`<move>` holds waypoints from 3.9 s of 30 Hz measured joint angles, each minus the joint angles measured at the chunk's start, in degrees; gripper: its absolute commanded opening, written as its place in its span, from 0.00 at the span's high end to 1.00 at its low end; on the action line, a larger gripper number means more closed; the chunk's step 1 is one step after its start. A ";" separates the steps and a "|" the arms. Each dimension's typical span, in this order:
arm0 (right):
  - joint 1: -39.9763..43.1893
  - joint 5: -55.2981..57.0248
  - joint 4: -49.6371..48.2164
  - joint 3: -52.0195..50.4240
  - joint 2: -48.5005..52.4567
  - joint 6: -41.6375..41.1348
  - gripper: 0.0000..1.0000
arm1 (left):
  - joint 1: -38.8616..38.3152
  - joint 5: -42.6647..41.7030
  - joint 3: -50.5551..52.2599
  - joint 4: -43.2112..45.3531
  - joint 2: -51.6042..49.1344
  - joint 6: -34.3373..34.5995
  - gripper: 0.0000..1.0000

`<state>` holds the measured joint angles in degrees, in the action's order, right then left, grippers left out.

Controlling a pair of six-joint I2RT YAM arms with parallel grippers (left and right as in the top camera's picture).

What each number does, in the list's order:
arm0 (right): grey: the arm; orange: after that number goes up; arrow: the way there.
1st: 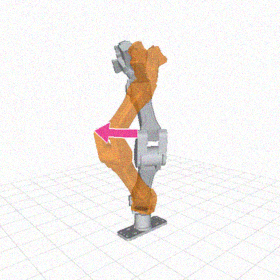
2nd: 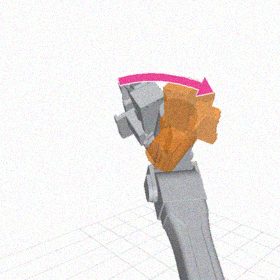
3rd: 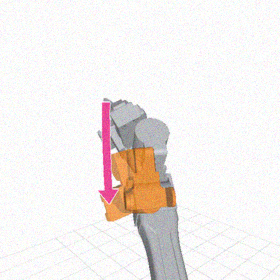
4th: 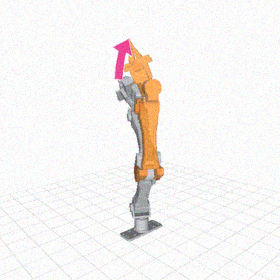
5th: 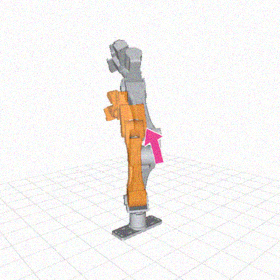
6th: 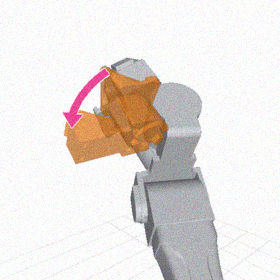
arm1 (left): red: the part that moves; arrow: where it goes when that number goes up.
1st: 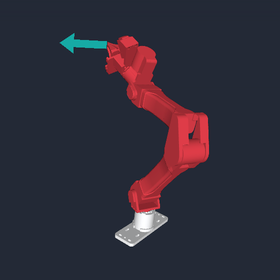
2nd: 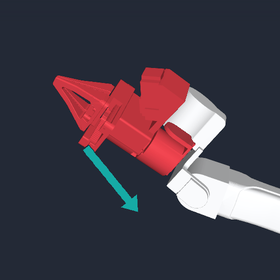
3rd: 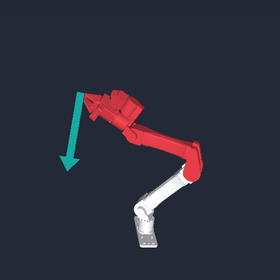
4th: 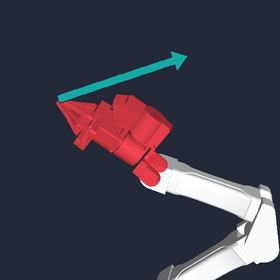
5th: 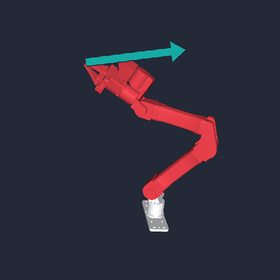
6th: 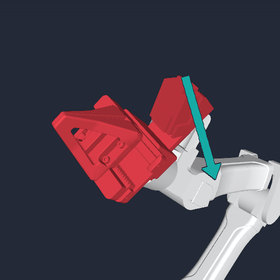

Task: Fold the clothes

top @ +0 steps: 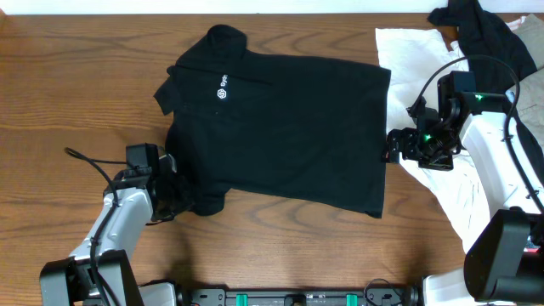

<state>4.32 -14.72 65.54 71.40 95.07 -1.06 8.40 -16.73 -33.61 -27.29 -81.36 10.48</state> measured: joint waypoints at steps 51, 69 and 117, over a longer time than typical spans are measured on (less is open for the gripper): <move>0.00 -0.09 -0.28 0.00 0.00 0.04 0.06 | 0.00 6.67 0.15 -7.21 9.86 1.42 0.94; 0.00 0.35 4.04 -2.71 -0.04 0.04 0.07 | 0.00 5.09 -5.05 -13.70 20.35 1.49 0.94; -9.70 -2.25 -10.95 -25.18 -1.03 -12.02 0.12 | 0.00 5.57 -5.05 -22.43 20.61 1.73 0.92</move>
<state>-5.39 -16.97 54.59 46.22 94.04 -13.08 8.40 -11.16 -38.65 -49.71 -60.75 12.21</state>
